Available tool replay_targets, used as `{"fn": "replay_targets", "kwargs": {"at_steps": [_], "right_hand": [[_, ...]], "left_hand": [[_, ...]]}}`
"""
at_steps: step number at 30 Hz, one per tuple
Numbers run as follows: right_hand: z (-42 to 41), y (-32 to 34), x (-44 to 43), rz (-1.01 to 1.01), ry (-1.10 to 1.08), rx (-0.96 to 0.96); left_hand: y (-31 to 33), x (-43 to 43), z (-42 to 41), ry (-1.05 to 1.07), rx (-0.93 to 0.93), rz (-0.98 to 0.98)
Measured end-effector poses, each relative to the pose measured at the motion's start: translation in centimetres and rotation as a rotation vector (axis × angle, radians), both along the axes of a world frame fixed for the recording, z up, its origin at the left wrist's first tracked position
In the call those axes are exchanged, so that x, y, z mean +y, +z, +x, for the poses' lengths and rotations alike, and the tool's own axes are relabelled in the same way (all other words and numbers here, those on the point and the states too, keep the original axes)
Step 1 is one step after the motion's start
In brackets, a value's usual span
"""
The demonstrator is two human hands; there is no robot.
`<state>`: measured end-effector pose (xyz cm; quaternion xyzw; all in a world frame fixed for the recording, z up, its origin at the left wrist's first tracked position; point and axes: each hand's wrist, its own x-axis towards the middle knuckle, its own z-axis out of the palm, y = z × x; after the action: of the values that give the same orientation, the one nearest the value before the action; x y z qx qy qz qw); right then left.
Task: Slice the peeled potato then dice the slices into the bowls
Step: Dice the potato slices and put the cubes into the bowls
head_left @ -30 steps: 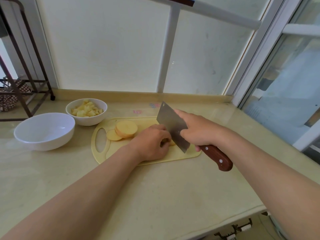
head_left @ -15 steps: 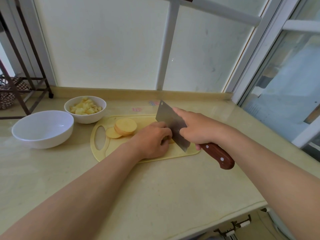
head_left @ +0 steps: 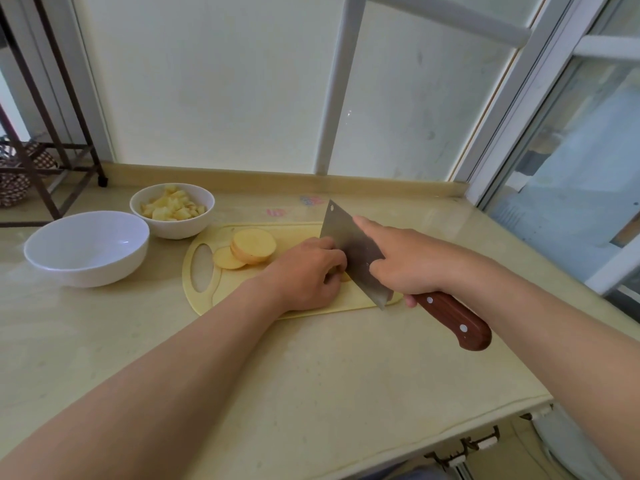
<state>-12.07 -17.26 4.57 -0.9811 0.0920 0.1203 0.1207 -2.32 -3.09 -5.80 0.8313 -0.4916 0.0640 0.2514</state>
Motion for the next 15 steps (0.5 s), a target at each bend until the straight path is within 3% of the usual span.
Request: {"fn": "replay_targets", "kwargs": {"at_steps": [15], "right_hand": [[4.3,-1.9,1.3,0.074,-0.08,-0.064]], "left_hand": [[-0.4,0.2,0.5,-0.017,0.081,-0.112]]}}
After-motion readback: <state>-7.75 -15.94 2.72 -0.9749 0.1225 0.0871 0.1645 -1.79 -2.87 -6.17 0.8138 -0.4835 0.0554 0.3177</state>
